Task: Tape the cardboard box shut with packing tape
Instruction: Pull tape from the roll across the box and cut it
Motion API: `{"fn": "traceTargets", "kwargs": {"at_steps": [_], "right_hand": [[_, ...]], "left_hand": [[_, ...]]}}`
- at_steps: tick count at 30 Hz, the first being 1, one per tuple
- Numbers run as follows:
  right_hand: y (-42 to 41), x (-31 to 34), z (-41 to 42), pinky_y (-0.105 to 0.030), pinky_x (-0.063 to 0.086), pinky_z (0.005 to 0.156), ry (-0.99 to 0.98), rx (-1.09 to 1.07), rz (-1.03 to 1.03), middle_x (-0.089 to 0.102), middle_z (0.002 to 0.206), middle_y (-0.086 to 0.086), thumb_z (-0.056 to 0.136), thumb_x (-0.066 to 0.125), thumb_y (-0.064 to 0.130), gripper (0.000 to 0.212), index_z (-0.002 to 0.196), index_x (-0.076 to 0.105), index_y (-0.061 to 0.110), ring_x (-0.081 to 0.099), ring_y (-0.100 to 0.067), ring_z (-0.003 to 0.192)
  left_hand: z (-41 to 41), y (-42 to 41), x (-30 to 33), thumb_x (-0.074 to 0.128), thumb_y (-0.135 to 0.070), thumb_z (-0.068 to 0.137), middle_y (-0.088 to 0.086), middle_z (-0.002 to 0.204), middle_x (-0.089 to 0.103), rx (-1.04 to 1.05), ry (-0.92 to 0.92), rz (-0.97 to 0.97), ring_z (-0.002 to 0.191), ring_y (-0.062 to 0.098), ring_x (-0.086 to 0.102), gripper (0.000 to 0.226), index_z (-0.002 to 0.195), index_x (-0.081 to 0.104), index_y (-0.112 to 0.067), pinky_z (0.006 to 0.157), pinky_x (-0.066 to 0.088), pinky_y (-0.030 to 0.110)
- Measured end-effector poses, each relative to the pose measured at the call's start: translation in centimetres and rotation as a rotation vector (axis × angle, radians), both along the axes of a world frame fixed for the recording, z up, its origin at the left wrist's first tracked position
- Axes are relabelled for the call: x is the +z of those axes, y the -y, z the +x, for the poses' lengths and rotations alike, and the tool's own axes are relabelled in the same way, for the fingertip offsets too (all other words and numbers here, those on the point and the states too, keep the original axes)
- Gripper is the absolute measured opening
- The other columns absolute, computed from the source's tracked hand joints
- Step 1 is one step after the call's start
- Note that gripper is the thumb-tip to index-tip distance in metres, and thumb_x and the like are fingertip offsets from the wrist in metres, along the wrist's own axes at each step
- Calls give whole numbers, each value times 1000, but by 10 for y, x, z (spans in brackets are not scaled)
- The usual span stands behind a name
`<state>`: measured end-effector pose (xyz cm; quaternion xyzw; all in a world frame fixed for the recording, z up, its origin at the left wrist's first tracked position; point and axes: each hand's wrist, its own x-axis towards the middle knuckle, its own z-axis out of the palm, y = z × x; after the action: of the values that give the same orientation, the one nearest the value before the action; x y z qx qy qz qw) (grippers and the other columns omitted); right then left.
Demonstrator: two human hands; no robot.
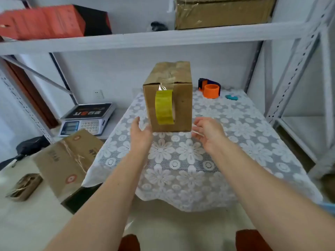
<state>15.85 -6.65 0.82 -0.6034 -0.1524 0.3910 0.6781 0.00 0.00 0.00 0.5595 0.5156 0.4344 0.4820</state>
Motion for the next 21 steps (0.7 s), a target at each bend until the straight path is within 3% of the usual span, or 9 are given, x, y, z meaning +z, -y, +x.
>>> {"fn": "traceTargets", "kwargs": {"at_steps": [4,7,10,12,15,18,19,21], "right_hand": [[-9,13,9,-31,52,85,104,30,18,59,97,6,91,46,5,28,113,60,15,57,-12,96],[-22,17,14,-32,41,100,136,91,48,57,119,9,96,46,29,35,129,53,20,51,-12,118],[-38,16,27,-36,29,112,184,69,73,47,142,9,96,38,46,47,138,44,28,40,-12,132],[-44,15,41,-41,32,113,201,9,91,50,141,7,94,37,51,48,135,48,28,45,-13,130],[-47,12,61,-40,42,105,141,-58,91,63,126,2,94,37,48,45,124,59,23,57,-16,116],[-45,9,73,-42,46,100,125,-80,68,67,115,-4,95,40,40,37,109,66,18,61,-21,108],[-45,7,77,-42,48,98,133,-79,63,68,112,-6,96,41,36,33,104,67,17,62,-21,104],[-44,5,84,-47,48,95,181,-113,20,68,107,-15,94,46,27,25,91,66,12,59,-19,89]], "left_hand": [[16,-24,17,34,-29,100,-3,158,22,-23,61,-8,142,21,26,53,150,16,-32,111,26,43],[37,-27,17,25,-33,100,-2,144,45,-31,75,60,128,18,44,44,142,37,-27,107,34,39],[56,-20,10,20,-40,100,-2,144,46,-5,92,156,132,15,41,48,139,42,-24,112,31,39],[67,-10,0,20,-45,100,-10,144,45,-34,123,194,132,8,39,48,141,41,-29,111,31,33],[82,-1,-11,28,-35,101,-15,130,50,15,176,207,120,3,45,39,135,47,-28,100,35,23],[92,-10,-19,39,-26,96,-4,101,63,230,215,143,95,11,58,23,98,62,-23,88,47,32],[94,-11,-21,41,-23,93,-3,88,61,294,193,87,82,14,56,19,83,57,-23,80,47,34],[99,-10,-29,43,-17,90,5,79,59,291,118,-58,69,20,51,18,76,53,-22,65,43,35]]}}
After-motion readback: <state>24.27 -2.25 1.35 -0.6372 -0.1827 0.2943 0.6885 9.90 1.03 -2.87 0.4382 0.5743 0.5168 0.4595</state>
